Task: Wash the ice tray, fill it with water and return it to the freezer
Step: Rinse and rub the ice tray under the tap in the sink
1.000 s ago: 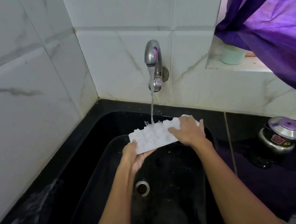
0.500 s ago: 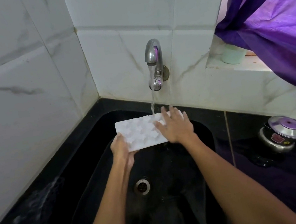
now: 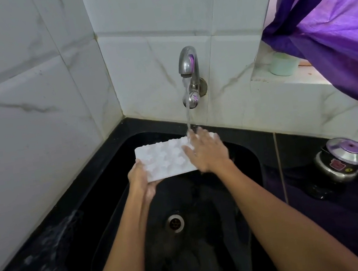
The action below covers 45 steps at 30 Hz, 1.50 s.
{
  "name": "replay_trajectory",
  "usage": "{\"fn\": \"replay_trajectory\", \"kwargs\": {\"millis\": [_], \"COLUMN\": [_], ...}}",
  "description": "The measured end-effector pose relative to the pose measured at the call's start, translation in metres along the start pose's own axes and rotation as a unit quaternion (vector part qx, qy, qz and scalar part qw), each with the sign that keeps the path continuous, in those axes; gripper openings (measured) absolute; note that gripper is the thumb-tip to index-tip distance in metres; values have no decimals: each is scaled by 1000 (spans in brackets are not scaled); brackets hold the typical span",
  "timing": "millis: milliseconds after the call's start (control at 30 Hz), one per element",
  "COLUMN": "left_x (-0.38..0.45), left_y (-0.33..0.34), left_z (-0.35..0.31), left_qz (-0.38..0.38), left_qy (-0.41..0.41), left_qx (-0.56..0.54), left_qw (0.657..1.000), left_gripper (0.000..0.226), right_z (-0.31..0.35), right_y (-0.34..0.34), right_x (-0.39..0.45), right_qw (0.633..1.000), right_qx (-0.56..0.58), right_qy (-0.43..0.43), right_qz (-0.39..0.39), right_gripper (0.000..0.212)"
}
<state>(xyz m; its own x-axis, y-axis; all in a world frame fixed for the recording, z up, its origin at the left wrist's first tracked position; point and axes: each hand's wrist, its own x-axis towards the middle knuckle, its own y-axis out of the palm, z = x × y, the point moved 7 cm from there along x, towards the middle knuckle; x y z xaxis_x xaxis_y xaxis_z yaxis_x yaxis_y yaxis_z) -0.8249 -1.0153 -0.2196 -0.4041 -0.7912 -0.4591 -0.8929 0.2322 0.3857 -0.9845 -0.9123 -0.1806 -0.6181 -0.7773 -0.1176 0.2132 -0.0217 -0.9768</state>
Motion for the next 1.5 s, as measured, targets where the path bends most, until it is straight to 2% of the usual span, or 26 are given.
{"fn": "replay_trajectory", "kwargs": {"millis": [67, 100, 133, 200, 233, 300, 367, 467, 533, 600, 733, 800, 833, 900, 1000, 1100, 1200, 1333, 1433, 1500], "left_x": [-1, -4, -7, -15, -18, -21, -18, -10, -13, -13, -17, -22, -23, -25, -27, -30, -34, -29, -21, -20], "left_y": [3, 8, 15, 31, 37, 42, 37, 21, 9, 0, -9, -16, -19, -23, -30, -31, -23, -6, 5, 17], "left_z": [6, 12, 18, 29, 33, 36, 30, 19, 12, 11, 6, 4, 4, 6, 10, 12, 17, 34, 44, 50], "left_qz": [5, 6, 12, 37, 53, 72, 67, 48, 37, 34, 72, 93, 109, 148, 203, 258, 281, 223, 166, 150], "left_qy": [-13, -21, -29, -43, -49, -57, -61, -77, -100, -127, -175, -187, -194, -201, -198, -166, -136, -103, -80, -80], "left_qx": [16, 22, 24, 14, 8, 3, 8, 16, 26, 31, 70, 105, 109, 104, 104, 65, 19, -6, -48, -67], "left_qw": [1000, 1000, 999, 998, 997, 996, 996, 996, 994, 991, 980, 972, 969, 963, 953, 950, 950, 969, 982, 983], "left_gripper": [32, 32, 31, 31, 31, 32, 35, 33, 30, 32, 40, 44, 51, 65, 78, 64, 49, 44, 42, 39], "right_z": [-16, -11, 4, 47, 64, 73, 52, -2, -29, -40, -48, -56, -59, -63, -73, -86, -96, -109, -118, -124], "right_y": [4, 5, 3, 1, 2, 2, -1, 4, 9, 9, -2, -10, -14, -17, -12, 0, 10, 20, 22, 25], "right_x": [-4, -6, -7, -14, -20, -27, -27, -28, -33, -37, -39, -45, -48, -53, -61, -69, -78, -85, -89, -94], "right_qw": [996, 995, 996, 996, 991, 987, 992, 996, 992, 993, 983, 961, 949, 931, 882, 843, 808, 719, 667, 616], "right_qx": [17, 33, 46, 45, 41, 28, 24, 24, 13, 21, 184, 268, 302, 348, 441, 477, 483, 561, 593, 619], "right_qy": [83, 95, 71, -51, -107, -150, -124, -34, -4, -7, 16, 47, 54, 59, 105, 179, 267, 335, 360, 385], "right_qz": [22, 13, -9, -54, -62, -52, -24, 76, 124, 118, -10, -56, -70, -91, -131, -173, -204, -237, -271, -299], "right_gripper": [79, 78, 76, 66, 62, 59, 71, 104, 113, 102, 46, 26, 25, 34, 66, 78, 68, 46, 40, 36]}}
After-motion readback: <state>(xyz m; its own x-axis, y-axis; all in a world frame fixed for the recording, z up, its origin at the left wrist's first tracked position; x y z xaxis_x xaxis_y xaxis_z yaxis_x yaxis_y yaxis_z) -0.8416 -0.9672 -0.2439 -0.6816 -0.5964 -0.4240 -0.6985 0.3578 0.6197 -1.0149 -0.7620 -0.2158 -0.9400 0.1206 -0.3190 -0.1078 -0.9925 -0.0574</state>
